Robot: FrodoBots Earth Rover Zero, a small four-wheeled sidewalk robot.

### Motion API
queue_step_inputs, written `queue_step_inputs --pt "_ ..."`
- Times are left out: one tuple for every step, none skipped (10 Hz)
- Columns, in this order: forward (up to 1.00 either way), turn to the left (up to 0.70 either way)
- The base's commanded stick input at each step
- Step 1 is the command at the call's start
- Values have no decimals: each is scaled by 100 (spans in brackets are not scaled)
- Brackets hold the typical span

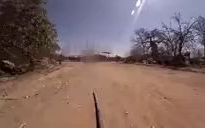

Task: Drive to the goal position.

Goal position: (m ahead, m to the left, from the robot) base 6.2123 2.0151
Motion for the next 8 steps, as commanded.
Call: queue_step_inputs --pt "100 0" --pt "100 0" --pt "100 0" --pt "100 0" --pt "100 0" --pt "100 0" --pt "100 0" --pt "100 0"
